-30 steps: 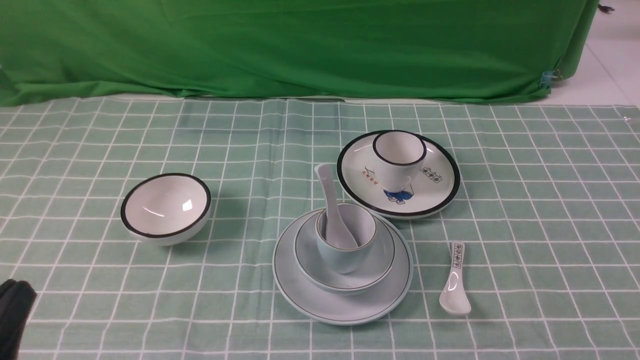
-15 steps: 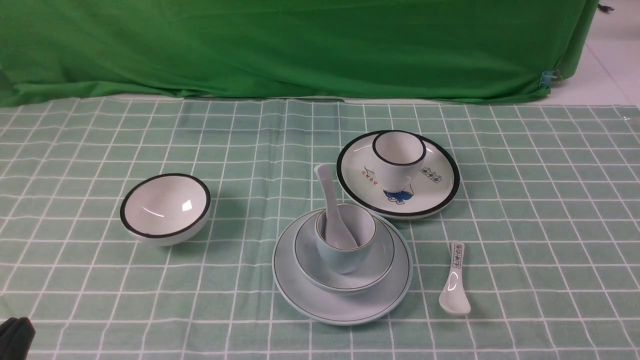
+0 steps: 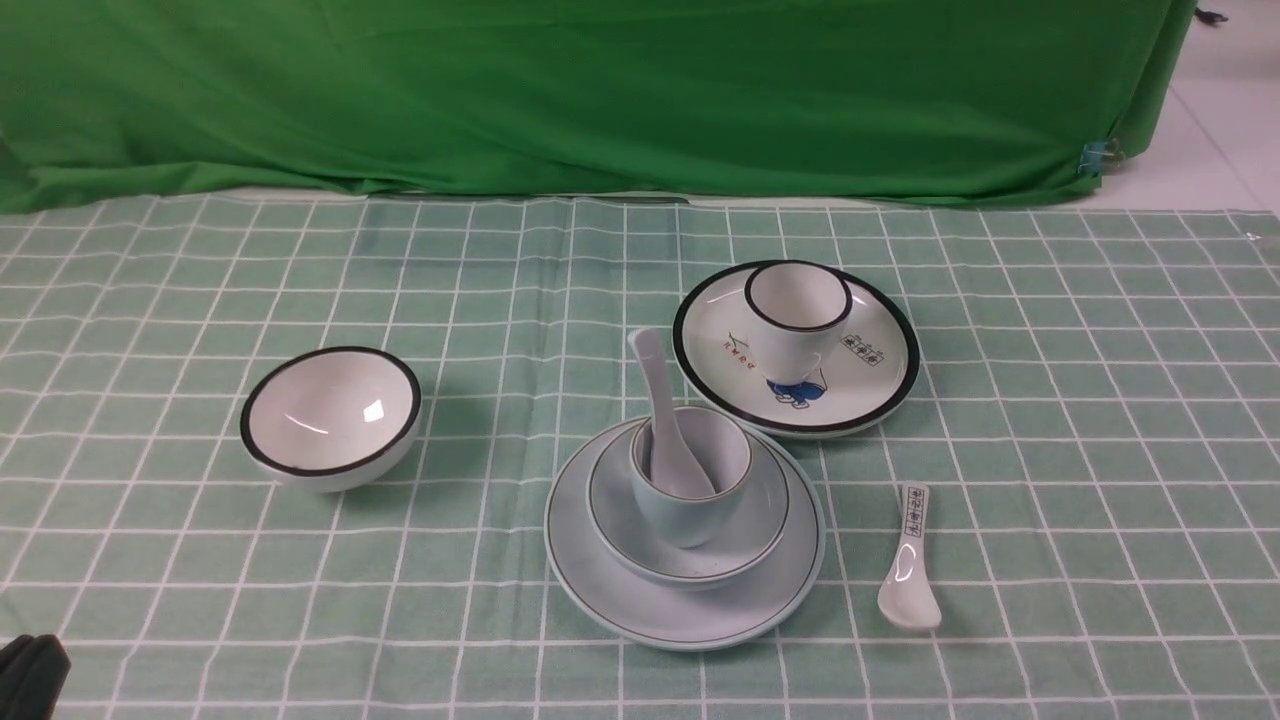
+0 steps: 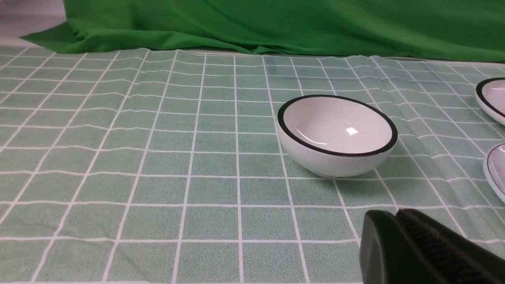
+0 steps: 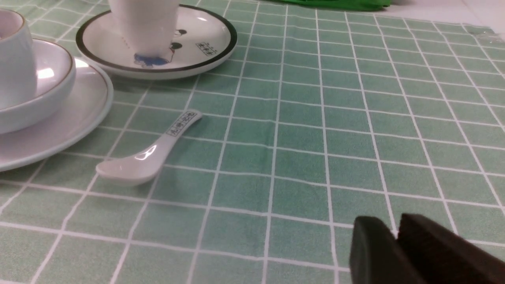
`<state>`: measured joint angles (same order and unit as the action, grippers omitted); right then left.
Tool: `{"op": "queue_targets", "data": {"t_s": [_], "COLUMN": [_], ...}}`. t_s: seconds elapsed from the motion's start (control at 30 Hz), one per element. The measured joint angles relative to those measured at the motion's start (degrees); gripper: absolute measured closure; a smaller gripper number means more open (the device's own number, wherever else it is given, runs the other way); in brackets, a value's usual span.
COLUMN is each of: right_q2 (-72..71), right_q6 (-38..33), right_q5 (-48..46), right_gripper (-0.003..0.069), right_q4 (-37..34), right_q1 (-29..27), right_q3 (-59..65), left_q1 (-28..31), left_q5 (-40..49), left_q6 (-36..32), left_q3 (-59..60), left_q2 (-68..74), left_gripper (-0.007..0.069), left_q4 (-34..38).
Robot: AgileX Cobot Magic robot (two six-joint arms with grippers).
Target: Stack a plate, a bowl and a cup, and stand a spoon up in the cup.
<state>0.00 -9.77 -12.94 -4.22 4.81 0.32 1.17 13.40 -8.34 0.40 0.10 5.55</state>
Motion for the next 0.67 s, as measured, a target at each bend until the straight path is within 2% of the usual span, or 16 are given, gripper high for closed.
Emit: {"op": "queue_targets", "data": {"t_s": [0.67], "right_q2": [0.0], "right_q6": [0.0], "right_q5": [0.06], "right_gripper": [0.0483], "right_q4": [0.0], "right_q1": [-0.01], "right_q3": [0.0], "left_q1": [0.05], "left_q5": [0.0], "left_q6": [-0.15], "left_q3": [0.0], "left_q2": [0.0], "left_gripper": [0.0612], "left_q4": [-1.62]}}
